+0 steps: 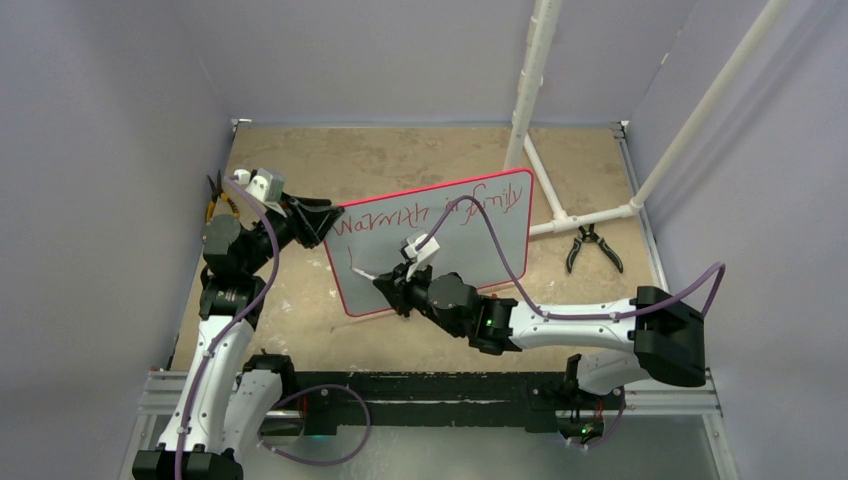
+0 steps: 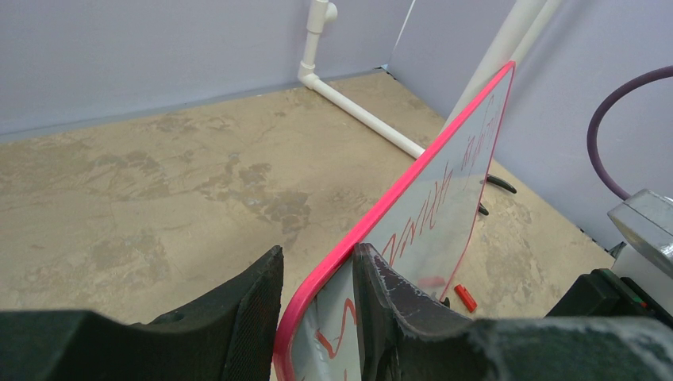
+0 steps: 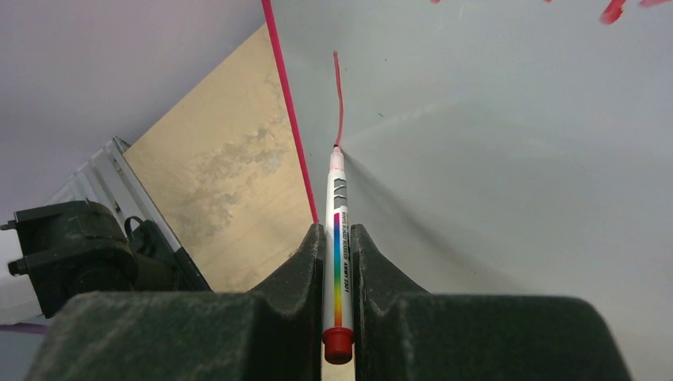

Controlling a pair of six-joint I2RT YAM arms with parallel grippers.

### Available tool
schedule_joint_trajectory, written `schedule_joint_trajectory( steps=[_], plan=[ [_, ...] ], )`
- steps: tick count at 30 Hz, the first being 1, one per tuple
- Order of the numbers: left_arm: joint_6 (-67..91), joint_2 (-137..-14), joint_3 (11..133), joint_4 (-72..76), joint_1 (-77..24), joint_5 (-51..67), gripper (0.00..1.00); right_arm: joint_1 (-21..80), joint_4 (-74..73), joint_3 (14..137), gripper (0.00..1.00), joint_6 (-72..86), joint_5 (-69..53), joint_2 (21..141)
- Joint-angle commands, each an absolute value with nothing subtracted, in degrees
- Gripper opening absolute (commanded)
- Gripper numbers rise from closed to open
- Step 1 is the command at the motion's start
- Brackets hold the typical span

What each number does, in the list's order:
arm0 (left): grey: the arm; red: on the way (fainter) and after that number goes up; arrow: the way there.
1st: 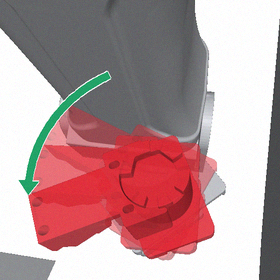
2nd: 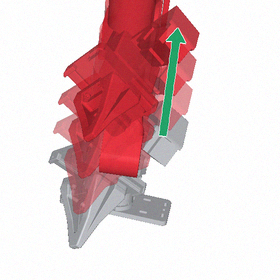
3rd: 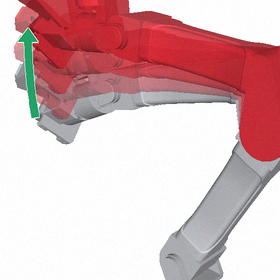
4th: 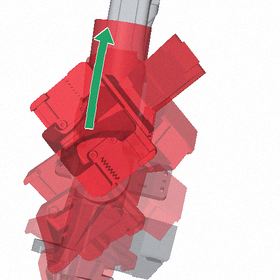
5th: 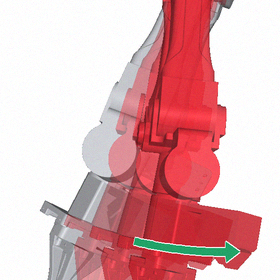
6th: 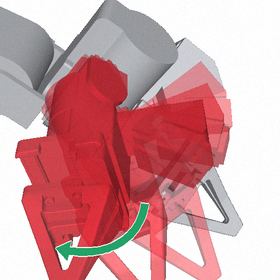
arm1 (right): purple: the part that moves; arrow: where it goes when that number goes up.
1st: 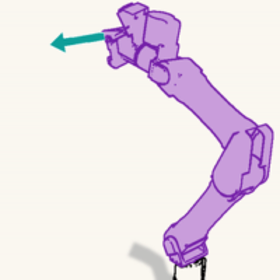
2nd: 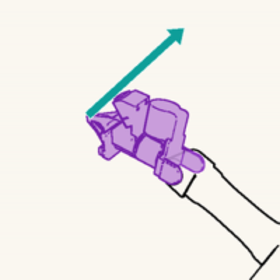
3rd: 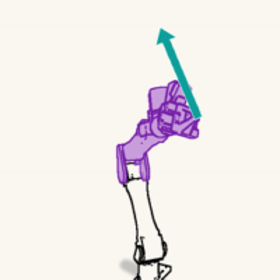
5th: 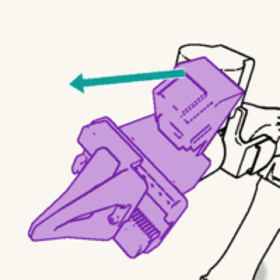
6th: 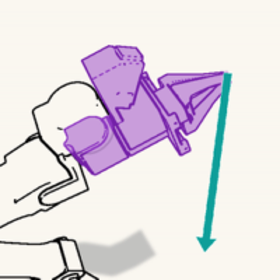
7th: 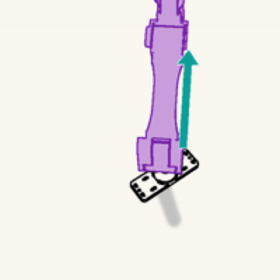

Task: Write a sentence on the whiteboard

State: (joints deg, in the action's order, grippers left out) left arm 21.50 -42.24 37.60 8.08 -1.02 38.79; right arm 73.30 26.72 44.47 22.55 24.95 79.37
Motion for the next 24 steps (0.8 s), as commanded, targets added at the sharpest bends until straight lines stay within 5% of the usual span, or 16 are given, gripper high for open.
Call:
schedule_joint_trajectory(
  steps=[1, 24],
  plan=[
    [22.1, -41.8, 37.4, 9.3, -1.0, 40.3, 0.36, 73.4, 26.4, 44.4, 0.00, 23.4, 25.4, 78.7],
    [22.1, -42.0, 37.4, 9.3, -1.1, 40.3, 0.36, 73.6, 27.4, 43.8, 0.00, 23.5, 31.1, 74.2]
  ],
)
